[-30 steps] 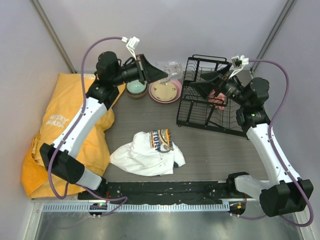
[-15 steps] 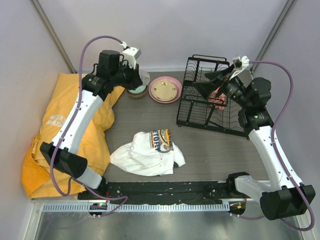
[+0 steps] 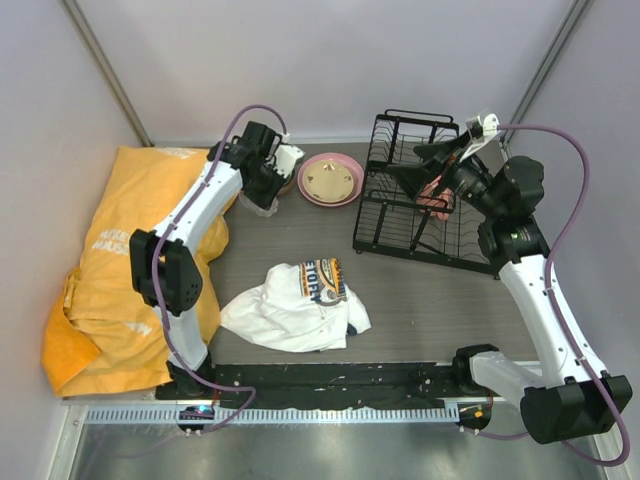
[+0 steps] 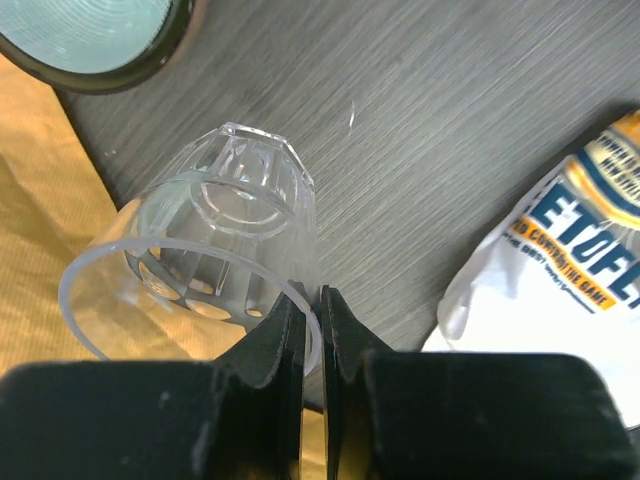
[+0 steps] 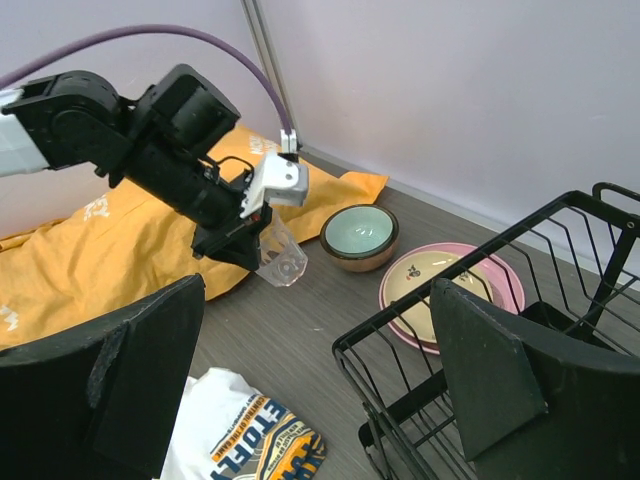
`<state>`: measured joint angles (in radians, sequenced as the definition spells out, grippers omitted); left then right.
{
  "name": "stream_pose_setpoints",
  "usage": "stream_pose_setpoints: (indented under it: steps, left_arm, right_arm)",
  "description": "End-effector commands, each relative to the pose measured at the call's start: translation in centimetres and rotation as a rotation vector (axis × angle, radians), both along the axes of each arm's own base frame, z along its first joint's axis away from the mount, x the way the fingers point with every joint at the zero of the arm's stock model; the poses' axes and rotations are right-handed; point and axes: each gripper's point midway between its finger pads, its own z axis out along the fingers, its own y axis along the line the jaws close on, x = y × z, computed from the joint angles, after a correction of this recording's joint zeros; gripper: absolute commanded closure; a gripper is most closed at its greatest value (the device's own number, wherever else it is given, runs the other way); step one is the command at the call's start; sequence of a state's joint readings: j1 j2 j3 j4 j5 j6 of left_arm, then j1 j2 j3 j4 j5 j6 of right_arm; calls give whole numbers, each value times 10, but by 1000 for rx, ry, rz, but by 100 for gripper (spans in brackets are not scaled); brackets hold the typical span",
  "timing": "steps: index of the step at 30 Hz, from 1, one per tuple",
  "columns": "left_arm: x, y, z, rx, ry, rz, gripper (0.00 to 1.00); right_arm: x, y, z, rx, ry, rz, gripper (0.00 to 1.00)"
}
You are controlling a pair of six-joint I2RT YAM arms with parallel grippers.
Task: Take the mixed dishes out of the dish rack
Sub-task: Place the cup at the center of the board.
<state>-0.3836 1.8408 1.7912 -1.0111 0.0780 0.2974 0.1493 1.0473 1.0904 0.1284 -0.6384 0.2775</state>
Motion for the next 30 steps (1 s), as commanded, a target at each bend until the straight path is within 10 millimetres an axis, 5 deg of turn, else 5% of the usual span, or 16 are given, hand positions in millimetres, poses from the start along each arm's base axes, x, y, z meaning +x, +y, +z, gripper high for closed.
stream_pose_setpoints:
  steps: [1,12,30]
  left_arm:
    - [8,13,-6,95,-14,-42,100]
    - [3,11,-51,174,116,-98,100]
    - [-4,-6,-75,175,195,-140,100]
  right_arm:
    - [-7,-3,20,-3,-70,-13,0]
    - [-7,-3,17,-7,-68,-18,0]
    - [0,-9,10,-25,-59,-63,0]
